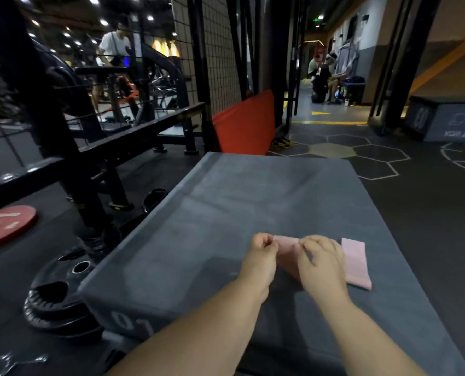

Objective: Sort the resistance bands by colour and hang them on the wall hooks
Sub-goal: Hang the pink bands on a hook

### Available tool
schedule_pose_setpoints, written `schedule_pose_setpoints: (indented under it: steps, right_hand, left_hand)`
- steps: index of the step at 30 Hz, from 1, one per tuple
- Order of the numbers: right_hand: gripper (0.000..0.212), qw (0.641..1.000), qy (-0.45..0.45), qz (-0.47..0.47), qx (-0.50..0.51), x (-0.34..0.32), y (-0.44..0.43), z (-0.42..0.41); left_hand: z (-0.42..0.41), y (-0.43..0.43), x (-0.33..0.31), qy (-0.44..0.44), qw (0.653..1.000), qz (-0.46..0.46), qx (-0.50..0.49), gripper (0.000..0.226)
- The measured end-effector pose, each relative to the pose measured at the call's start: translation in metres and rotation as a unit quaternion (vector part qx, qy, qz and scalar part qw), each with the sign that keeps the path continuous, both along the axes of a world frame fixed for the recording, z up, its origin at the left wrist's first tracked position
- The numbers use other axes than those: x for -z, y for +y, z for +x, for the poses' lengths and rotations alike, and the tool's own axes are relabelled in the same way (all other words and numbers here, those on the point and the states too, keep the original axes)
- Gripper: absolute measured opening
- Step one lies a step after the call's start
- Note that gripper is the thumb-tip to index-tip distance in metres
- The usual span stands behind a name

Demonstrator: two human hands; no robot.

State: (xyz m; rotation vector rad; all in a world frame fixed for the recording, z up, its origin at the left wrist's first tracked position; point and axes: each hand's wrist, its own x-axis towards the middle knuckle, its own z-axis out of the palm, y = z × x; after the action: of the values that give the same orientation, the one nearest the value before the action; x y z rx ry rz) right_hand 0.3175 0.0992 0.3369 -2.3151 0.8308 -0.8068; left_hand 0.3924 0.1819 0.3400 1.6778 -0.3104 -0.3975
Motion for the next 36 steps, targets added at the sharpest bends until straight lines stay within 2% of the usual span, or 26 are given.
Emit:
schedule_pose_setpoints:
  steps: [3,7,9,12,16,20,24,28,32,34,36]
  right_hand:
    - [0.032,0.997,-0.021,0.007,-0.075,-0.007,0.023,0.01]
    - [0.01,0.986,-0.086,-0.011,-0.139,-0.014,0.054,0.023]
    - [0.02,0.981,-0.109,-0.002,-0.163,-0.02,0.072,0.028]
    - [0.032,0.967,-0.121,0.07,-0.214,-0.026,0.1,0.034]
    - [0.04,0.927,-0.094,0.12,-0.342,-0.033,0.143,0.046]
    - [0.039,0.893,-0.059,0.103,-0.433,-0.055,0.194,0.055]
    - [0.032,0.872,-0.056,0.085,-0.479,-0.084,0.244,0.057]
    - [0.028,0.846,-0.073,0.107,-0.517,-0.115,0.291,0.059]
    - [0.028,0.812,-0.089,0.152,-0.557,-0.148,0.347,0.063]
    - [0.028,0.78,-0.101,0.191,-0.588,-0.164,0.375,0.062]
    - [0.03,0.736,-0.109,0.246,-0.621,-0.176,0.404,0.059]
  left_hand:
    - [0.013,0.028,-0.013,0.011,0.998,-0.04,-0.037,0.012]
    - [0.022,0.07,-0.034,0.053,0.992,-0.091,-0.064,0.013]
    - [0.026,0.094,-0.042,0.062,0.991,-0.102,-0.065,0.015]
    - [0.035,0.132,-0.053,0.048,0.992,-0.079,-0.085,0.018]
    - [0.043,0.186,-0.068,0.028,0.995,-0.056,-0.078,0.025]
    - [0.041,0.245,-0.087,0.026,0.998,-0.065,-0.008,0.019]
    - [0.029,0.305,-0.107,0.041,0.994,-0.092,-0.031,0.016]
    - [0.011,0.36,-0.126,-0.004,0.995,-0.073,-0.071,0.017]
    - [-0.01,0.424,-0.137,-0.006,0.978,-0.203,-0.047,0.023]
    - [-0.019,0.453,-0.141,-0.018,0.97,-0.236,-0.055,0.022]
    - [-0.027,0.481,-0.145,-0.046,0.967,-0.235,-0.08,0.038]
